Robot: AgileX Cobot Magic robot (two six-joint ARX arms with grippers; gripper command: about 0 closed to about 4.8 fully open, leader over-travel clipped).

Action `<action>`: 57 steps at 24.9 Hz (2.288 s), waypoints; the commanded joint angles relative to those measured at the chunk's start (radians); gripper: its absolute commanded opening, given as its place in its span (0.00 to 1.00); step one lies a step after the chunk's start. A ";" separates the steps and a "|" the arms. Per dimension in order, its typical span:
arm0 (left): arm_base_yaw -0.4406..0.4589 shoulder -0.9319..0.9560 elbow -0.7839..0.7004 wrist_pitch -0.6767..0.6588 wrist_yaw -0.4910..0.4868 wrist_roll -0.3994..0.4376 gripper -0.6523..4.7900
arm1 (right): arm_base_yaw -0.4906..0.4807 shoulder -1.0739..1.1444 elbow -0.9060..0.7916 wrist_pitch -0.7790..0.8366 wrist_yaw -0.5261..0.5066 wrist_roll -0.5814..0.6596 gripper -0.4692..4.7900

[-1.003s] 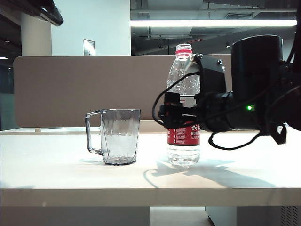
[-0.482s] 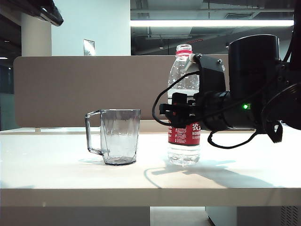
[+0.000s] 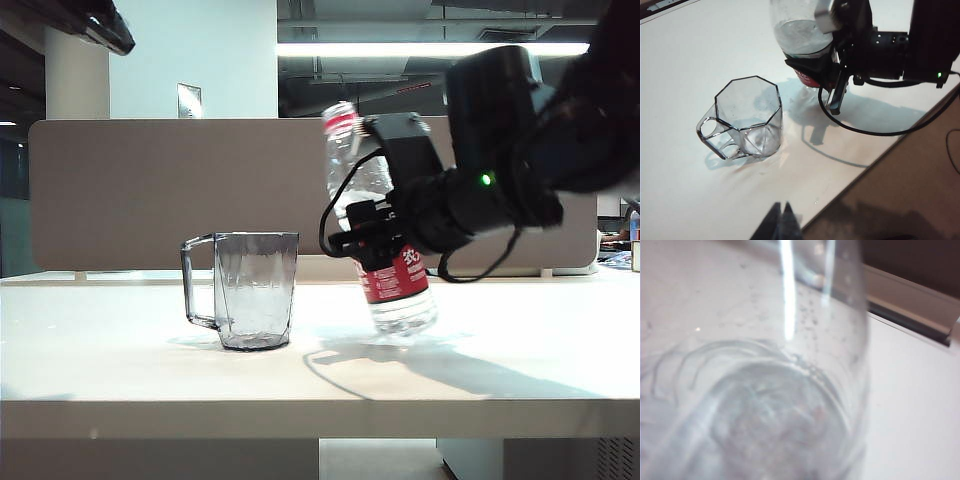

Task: Pick up the mineral water bottle on the table and pour water into the mug until it's full.

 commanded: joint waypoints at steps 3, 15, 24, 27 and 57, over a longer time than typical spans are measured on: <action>0.001 -0.002 0.002 0.013 0.003 0.000 0.11 | 0.000 -0.035 0.080 -0.092 0.070 -0.272 0.48; 0.001 -0.002 0.002 0.013 0.003 0.000 0.11 | 0.000 -0.043 0.162 -0.134 0.165 -0.715 0.48; 0.001 -0.002 0.002 0.013 0.003 0.000 0.11 | 0.000 -0.043 0.162 -0.133 0.208 -0.964 0.48; 0.001 -0.002 0.002 0.013 0.003 0.000 0.11 | 0.000 -0.043 0.162 -0.133 0.231 -0.998 0.48; 0.001 -0.002 0.002 0.013 0.003 0.000 0.11 | 0.000 -0.045 0.158 -0.005 0.346 -1.296 0.48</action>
